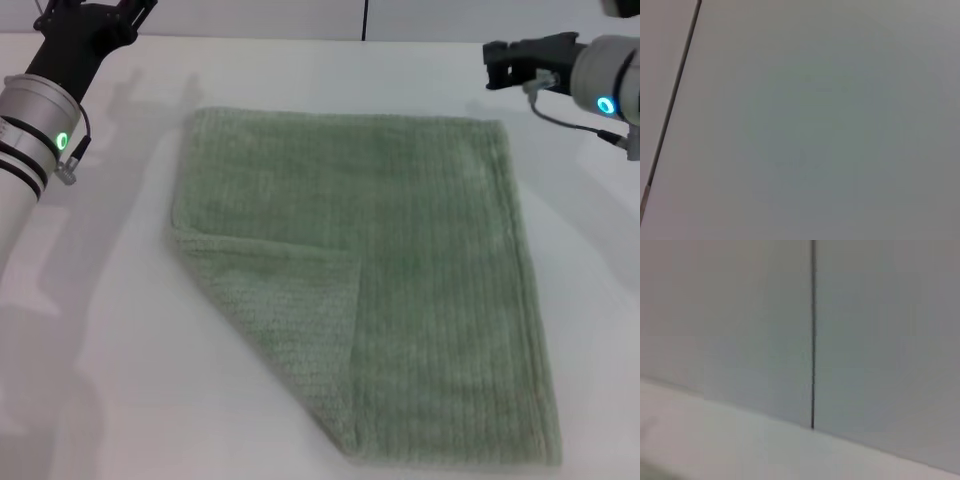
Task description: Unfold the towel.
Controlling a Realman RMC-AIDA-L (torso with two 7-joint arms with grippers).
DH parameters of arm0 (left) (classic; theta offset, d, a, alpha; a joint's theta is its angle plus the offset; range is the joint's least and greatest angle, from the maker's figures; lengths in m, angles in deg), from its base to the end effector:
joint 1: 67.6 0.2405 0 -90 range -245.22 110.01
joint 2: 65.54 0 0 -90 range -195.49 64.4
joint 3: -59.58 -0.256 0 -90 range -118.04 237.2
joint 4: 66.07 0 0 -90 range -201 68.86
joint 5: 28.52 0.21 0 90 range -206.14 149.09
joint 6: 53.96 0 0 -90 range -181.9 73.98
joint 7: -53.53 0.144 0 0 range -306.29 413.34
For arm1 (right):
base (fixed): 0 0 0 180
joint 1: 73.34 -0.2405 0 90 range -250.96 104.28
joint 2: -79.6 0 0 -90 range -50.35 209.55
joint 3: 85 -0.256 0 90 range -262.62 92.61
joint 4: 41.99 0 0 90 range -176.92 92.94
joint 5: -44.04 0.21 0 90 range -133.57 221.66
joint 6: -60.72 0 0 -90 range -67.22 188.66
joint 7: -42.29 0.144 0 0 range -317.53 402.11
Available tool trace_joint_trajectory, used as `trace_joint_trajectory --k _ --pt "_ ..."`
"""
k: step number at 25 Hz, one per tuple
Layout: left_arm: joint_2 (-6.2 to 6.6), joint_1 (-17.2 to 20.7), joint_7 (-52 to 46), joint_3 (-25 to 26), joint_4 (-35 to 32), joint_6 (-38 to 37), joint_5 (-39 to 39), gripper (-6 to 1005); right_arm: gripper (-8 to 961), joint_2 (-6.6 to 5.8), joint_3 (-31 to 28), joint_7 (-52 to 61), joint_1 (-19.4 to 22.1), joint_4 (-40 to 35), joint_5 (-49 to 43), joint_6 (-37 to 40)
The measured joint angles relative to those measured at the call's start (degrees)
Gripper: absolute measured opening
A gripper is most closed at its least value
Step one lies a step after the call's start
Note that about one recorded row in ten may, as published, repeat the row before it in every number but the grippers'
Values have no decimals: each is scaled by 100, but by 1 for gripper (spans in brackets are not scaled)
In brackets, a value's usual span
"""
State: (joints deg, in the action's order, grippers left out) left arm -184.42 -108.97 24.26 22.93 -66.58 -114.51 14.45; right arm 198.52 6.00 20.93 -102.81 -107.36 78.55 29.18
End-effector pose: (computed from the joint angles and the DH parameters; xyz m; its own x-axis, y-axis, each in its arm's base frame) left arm -0.2786 0.4117 0.0032 0.5205 -0.0190 0.8537 0.8324 -0.2116 -0.5122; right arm 0.1881 0.4231 -0.0192 0.7797 -0.4828 -0.3987 -0.6079 -0.4312 -0.6667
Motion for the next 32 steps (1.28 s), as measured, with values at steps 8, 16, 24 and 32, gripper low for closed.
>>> trace_joint_trajectory --k 8,16,24,32 --pt "-3 -3 1 0 -10 -2 0 807 17 -14 15 319 -363 -271 -527 -1361" --pt "-11 -3 1 0 -10 -27 0 804 17 -36 -247 277 -866 -219 -607 -2661" --pt "-12 -3 1 0 -10 -39 0 800 16 -42 -637 -114 -1582 735 -968 -3219" --pt "-20 -12 -32 15 -10 -45 0 796 12 -99 -1260 -886 -2258 1726 -973 -3589"
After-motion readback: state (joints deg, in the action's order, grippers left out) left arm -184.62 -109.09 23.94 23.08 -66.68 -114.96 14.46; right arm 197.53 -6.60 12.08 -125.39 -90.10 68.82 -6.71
